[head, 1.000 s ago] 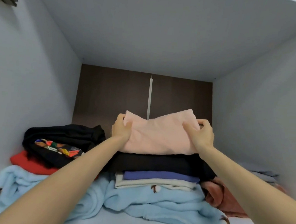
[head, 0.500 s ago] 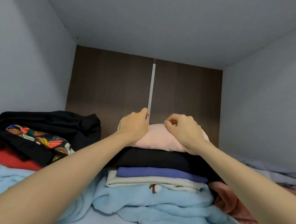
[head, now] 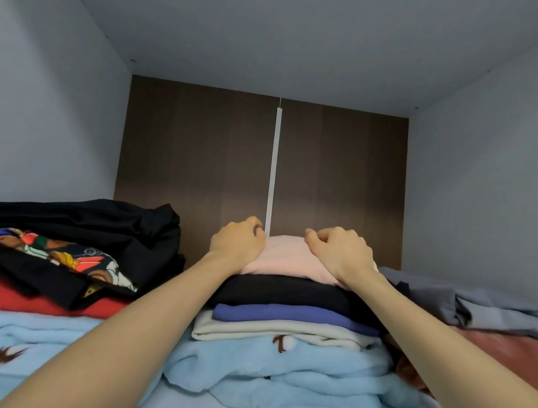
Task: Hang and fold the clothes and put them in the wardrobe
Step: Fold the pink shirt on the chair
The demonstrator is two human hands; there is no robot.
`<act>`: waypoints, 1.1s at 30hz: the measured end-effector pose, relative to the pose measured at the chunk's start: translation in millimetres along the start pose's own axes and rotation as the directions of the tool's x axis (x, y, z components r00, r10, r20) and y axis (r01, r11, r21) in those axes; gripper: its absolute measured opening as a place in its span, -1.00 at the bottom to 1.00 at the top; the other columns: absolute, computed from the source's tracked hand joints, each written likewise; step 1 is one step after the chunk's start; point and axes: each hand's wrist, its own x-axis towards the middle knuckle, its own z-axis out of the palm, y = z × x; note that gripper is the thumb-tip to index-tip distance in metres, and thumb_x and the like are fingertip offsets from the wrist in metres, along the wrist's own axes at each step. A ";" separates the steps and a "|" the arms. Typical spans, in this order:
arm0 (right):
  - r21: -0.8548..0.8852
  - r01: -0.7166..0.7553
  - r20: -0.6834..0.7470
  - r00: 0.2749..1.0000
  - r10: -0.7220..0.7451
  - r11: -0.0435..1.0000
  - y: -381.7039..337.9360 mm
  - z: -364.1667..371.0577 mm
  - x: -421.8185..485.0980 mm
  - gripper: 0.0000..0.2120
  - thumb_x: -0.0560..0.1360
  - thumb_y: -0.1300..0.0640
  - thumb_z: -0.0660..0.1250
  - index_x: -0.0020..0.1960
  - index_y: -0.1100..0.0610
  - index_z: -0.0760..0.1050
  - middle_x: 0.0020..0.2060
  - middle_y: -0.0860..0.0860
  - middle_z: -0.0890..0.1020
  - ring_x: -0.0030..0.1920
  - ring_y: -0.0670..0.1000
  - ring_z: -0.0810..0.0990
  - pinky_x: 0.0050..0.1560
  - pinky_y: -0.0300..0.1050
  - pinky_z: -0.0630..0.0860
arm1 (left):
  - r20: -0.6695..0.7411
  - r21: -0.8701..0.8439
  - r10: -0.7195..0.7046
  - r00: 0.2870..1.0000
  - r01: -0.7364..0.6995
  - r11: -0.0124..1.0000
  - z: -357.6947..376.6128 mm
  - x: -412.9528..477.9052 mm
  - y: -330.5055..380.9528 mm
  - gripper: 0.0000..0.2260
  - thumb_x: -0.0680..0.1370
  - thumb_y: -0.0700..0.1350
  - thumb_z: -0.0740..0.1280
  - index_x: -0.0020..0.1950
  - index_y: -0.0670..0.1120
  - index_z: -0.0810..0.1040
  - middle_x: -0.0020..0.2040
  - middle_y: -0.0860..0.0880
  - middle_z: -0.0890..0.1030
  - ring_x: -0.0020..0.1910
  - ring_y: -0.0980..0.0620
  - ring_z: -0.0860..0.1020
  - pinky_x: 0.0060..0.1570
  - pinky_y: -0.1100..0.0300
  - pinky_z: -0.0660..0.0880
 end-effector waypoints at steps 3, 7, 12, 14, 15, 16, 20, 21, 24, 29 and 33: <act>-0.029 0.022 -0.075 0.997 -0.025 0.999 -7.5 -10.8 -6.0 -0.63 0.61 -0.15 0.07 -0.06 -0.02 0.59 -0.14 0.04 0.66 -0.22 0.04 0.52 -0.15 -0.11 0.40 | -0.046 0.022 -0.006 0.999 0.007 1.000 -12.4 -10.3 5.7 -0.67 0.65 -0.03 0.05 0.39 0.03 0.36 0.20 -0.11 0.58 0.13 -0.14 0.53 0.01 0.08 0.38; -0.001 0.080 -0.181 0.980 -0.079 0.997 -13.6 -31.2 -12.0 -0.73 0.60 -0.01 0.16 0.25 -0.03 0.49 0.04 0.01 0.66 -0.03 0.09 0.59 -0.09 -0.11 0.41 | -0.085 -0.002 0.029 0.996 -0.029 1.000 -35.8 -26.5 11.5 -0.66 0.64 -0.11 0.07 0.42 0.04 0.34 0.21 -0.09 0.58 0.13 -0.13 0.53 0.02 0.07 0.41; 0.128 0.162 -0.305 0.945 -0.117 0.978 -24.1 -62.7 -43.8 -0.74 0.55 0.12 0.21 0.21 -0.06 0.49 -0.02 -0.10 0.64 -0.09 -0.02 0.55 -0.22 -0.19 0.33 | -0.182 -0.103 0.106 0.978 -0.126 0.987 -70.9 -64.1 21.7 -0.67 0.62 -0.12 0.10 0.37 0.07 0.40 0.07 -0.01 0.63 -0.11 0.03 0.48 -0.16 0.15 0.35; 0.144 0.201 -0.287 0.946 -0.153 0.969 -24.5 -73.4 -65.9 -0.75 0.54 0.12 0.22 0.18 -0.08 0.49 -0.06 -0.13 0.63 -0.11 -0.05 0.55 -0.23 -0.18 0.39 | -0.220 -0.151 0.120 0.968 -0.156 0.976 -78.3 -82.0 26.9 -0.68 0.62 -0.11 0.12 0.35 0.08 0.41 0.07 0.03 0.63 -0.01 0.00 0.53 -0.10 0.13 0.40; 0.150 0.219 -0.268 0.948 -0.174 0.964 -23.8 -78.4 -78.5 -0.76 0.54 0.12 0.22 0.17 -0.08 0.50 -0.07 -0.14 0.63 -0.11 -0.05 0.56 -0.19 -0.15 0.43 | -0.230 -0.186 0.115 0.966 -0.159 0.970 -80.4 -91.7 29.8 -0.69 0.62 -0.10 0.12 0.34 0.09 0.42 0.09 0.04 0.62 0.05 -0.03 0.54 -0.05 0.11 0.42; 0.159 0.227 -0.248 0.951 -0.184 0.961 -22.3 -83.4 -92.1 -0.76 0.53 0.12 0.23 0.16 -0.07 0.50 -0.06 -0.14 0.63 -0.12 -0.05 0.57 -0.14 -0.13 0.47 | -0.231 -0.220 0.103 0.968 -0.155 0.963 -81.2 -102.9 33.4 -0.69 0.61 -0.09 0.13 0.34 0.10 0.43 0.13 0.05 0.61 0.11 -0.05 0.53 0.00 0.09 0.43; 0.201 0.195 -0.203 0.967 -0.154 0.960 -12.1 -105.3 -147.2 -0.77 0.52 0.16 0.24 0.12 -0.04 0.54 -0.06 -0.13 0.64 -0.18 -0.07 0.60 -0.12 -0.11 0.53 | -0.216 -0.272 0.104 0.971 -0.162 0.949 -84.1 -156.2 52.7 -0.67 0.60 -0.12 0.15 0.35 0.09 0.43 0.23 0.03 0.57 0.19 -0.06 0.49 0.05 0.09 0.43; 0.212 0.190 -0.189 0.970 -0.151 0.959 -9.4 -112.0 -161.5 -0.77 0.52 0.18 0.24 0.12 -0.02 0.54 -0.06 -0.12 0.65 -0.20 -0.08 0.60 -0.13 -0.10 0.54 | -0.212 -0.273 0.101 0.972 -0.158 0.949 -86.7 -170.8 57.8 -0.67 0.60 -0.12 0.15 0.35 0.08 0.43 0.24 0.02 0.56 0.18 -0.05 0.49 0.04 0.10 0.43; 0.248 0.176 -0.159 0.977 -0.139 0.953 -2.4 -132.6 -203.2 -0.76 0.52 0.21 0.24 0.14 0.04 0.55 -0.03 -0.07 0.66 -0.19 -0.06 0.62 -0.14 -0.12 0.54 | -0.200 -0.272 0.101 0.975 -0.154 0.950 -96.6 -216.6 72.6 -0.69 0.61 -0.11 0.16 0.34 0.06 0.45 0.24 0.03 0.56 0.17 0.00 0.51 0.07 0.10 0.47; 0.355 0.165 -0.115 0.985 -0.132 0.920 3.0 -165.0 -275.0 -0.77 0.53 0.22 0.26 0.15 0.08 0.56 -0.02 -0.02 0.66 -0.19 -0.02 0.65 -0.08 0.03 0.61 | -0.239 -0.272 0.111 0.965 -0.177 0.946 -116.0 -301.0 97.9 -0.69 0.61 -0.13 0.18 0.35 0.01 0.46 0.25 0.01 0.56 0.14 0.01 0.52 0.09 0.13 0.44; 0.373 0.182 -0.084 0.983 -0.163 0.910 4.5 -187.8 -332.9 -0.78 0.54 0.18 0.28 0.15 0.01 0.55 -0.01 -0.09 0.66 -0.10 -0.08 0.60 0.01 -0.05 0.55 | -0.234 -0.270 0.080 0.969 -0.144 0.952 -130.6 -378.8 112.9 -0.69 0.61 -0.13 0.19 0.36 0.03 0.43 0.26 0.02 0.55 0.24 0.02 0.47 0.15 0.10 0.42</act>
